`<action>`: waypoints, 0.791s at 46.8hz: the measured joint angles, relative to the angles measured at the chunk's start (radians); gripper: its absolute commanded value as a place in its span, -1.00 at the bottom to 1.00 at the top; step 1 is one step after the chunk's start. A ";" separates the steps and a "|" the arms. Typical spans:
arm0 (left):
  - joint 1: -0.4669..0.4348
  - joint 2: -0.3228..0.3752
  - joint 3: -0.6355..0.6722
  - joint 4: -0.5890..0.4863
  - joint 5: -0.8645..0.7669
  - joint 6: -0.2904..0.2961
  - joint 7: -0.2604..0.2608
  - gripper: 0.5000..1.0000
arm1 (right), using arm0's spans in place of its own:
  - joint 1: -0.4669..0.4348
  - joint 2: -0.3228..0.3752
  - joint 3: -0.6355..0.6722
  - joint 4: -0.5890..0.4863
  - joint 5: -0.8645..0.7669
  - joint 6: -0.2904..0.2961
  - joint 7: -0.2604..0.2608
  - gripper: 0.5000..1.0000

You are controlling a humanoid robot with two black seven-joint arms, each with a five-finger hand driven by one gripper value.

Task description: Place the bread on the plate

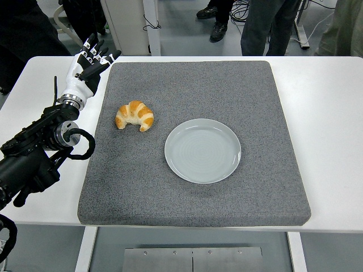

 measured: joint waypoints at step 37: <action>0.000 0.001 0.002 0.000 0.002 0.000 0.000 0.88 | 0.000 0.000 0.000 0.000 0.000 0.000 0.000 1.00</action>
